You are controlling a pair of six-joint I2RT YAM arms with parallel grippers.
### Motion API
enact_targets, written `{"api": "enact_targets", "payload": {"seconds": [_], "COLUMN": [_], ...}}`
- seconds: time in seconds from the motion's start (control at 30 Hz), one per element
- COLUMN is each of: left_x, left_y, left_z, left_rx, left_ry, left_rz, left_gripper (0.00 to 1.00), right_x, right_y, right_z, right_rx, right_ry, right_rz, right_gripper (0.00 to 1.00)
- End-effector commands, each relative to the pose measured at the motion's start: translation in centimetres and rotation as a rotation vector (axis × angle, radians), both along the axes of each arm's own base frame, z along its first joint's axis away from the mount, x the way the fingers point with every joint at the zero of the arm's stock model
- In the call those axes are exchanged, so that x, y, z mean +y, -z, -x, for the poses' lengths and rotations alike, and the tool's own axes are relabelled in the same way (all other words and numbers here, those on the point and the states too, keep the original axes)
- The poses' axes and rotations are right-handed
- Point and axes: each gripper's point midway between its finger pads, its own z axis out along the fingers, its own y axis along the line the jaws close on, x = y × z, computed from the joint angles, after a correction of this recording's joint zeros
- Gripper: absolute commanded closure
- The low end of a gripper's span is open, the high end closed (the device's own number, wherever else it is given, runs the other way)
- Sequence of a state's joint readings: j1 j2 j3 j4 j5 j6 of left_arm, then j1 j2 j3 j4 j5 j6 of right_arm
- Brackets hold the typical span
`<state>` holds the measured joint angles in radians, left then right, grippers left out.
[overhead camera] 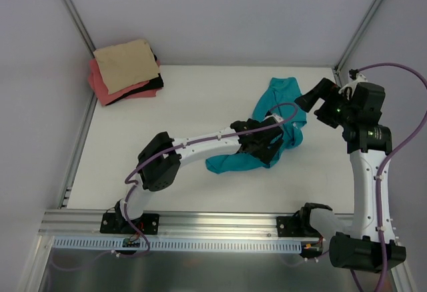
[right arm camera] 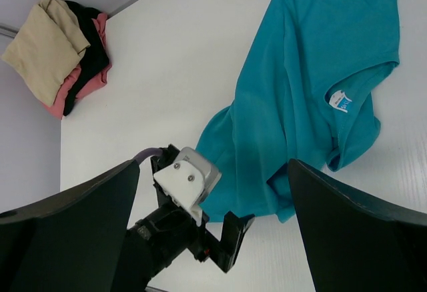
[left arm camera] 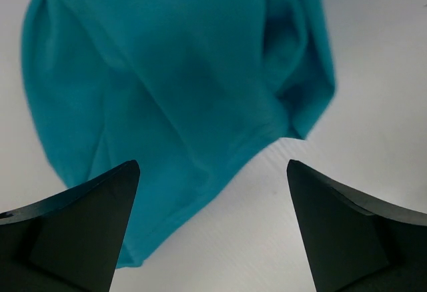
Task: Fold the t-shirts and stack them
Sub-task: Flatten out the tshirt
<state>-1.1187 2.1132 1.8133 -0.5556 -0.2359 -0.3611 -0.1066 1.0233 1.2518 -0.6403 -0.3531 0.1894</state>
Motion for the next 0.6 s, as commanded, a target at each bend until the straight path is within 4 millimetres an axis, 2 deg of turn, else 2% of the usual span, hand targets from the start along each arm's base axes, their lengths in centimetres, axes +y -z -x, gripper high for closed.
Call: {"api": "enact_targets", "payload": {"seconds": [0.0,0.07,0.27,0.43,0.57], "left_x": [3.7,3.7,1.1,-1.4,-2.1], "left_y": [1.2,2.1,3.3,1.8,0.3], "left_z": [-2.4,-2.6,-2.2,-1.8,-1.6], "left_rx": [-0.127,-0.125,-0.063,-0.02,0.001], "left_ry": [-0.048,-0.065,-0.066,-0.044,-0.043], "left_rz": [-0.174,-0.183,-0.097,0.003,0.056], "left_gripper": [0.05,0.05,0.05,0.06,0.06], "right_x": [0.3,0.7,1.0,1.0,1.0], "right_y": [-1.1,-1.4,-0.5,0.6,1.1], "right_z": [0.9,1.2,2.2,3.0,2.9], "right_rx": [-0.028,-0.03,0.01,0.034,0.044], "right_ry": [-0.01,-0.023,-0.036,-0.041,-0.041], "right_rz": [-0.001,-0.016,-0.018,-0.003,-0.001], "right_gripper": [0.0,0.0,0.01,0.01,0.01]}}
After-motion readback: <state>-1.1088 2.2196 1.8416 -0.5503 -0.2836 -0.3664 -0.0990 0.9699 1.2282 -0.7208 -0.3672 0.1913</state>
